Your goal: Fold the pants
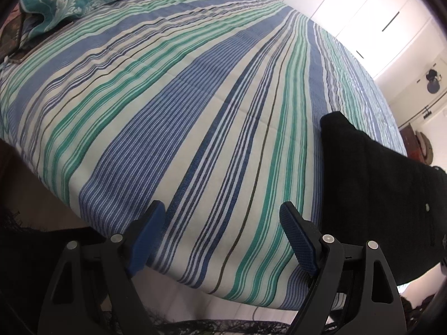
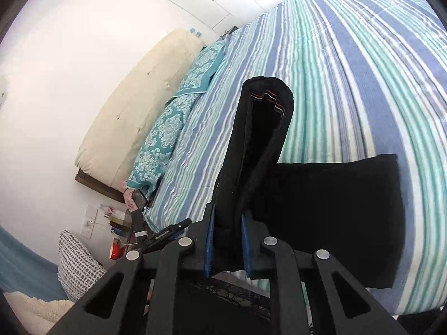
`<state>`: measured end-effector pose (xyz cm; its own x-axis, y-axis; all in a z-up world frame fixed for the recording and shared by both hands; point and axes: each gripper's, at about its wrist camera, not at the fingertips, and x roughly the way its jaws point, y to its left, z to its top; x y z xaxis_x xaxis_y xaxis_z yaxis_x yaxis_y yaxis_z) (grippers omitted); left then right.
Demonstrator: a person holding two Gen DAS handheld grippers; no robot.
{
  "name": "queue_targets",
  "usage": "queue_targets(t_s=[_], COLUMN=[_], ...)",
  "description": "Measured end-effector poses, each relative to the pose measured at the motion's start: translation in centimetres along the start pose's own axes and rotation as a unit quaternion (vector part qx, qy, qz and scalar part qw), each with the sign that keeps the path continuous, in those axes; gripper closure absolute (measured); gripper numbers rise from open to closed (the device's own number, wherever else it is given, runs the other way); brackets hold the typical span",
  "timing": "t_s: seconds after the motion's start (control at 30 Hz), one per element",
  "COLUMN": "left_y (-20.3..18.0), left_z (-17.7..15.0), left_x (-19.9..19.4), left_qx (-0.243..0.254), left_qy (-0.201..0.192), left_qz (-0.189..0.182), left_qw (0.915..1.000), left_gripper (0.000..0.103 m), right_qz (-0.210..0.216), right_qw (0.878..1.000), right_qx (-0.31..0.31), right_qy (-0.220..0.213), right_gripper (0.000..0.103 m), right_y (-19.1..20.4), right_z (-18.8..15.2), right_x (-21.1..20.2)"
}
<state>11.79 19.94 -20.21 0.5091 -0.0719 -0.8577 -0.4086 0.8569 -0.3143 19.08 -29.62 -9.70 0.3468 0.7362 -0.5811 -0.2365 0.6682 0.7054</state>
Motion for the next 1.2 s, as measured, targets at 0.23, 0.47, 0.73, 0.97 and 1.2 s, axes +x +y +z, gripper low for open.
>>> queue_targets(t_s=[0.23,0.47,0.73,0.97,1.2], left_y=[-1.6,-4.3,-11.4,-19.2,-17.9], left_z=[-0.3,-1.1,-3.6,-9.4,-6.8], left_x=[0.1,0.3,-2.6,0.8,-0.2], left_qx=[0.027,0.100,0.211,0.374,0.320], left_qy=[-0.001,-0.007,-0.066,-0.030,0.004], left_qz=[0.004,0.008,-0.041,-0.038,-0.061], left_qw=[0.9996,0.9949,0.9743,0.9260,0.9455], left_gripper=[0.018,0.018,0.015,0.013,0.006], right_qz=[-0.047,-0.145,-0.266,-0.224,-0.238], right_qw=[0.994,0.986,0.960,0.953,0.956], right_qx=[0.093,0.082,-0.055,-0.198,-0.171], right_qy=[-0.023,-0.007,-0.071,-0.046,-0.008], right_gripper=[0.086,0.086,0.059,0.060,0.063], right_y=[-8.2,-9.7,-4.1,1.8,0.1], right_z=[-1.8,-3.6,-3.2,-4.9,-4.7], right_x=[-1.9,0.3,-2.1,2.4,3.3])
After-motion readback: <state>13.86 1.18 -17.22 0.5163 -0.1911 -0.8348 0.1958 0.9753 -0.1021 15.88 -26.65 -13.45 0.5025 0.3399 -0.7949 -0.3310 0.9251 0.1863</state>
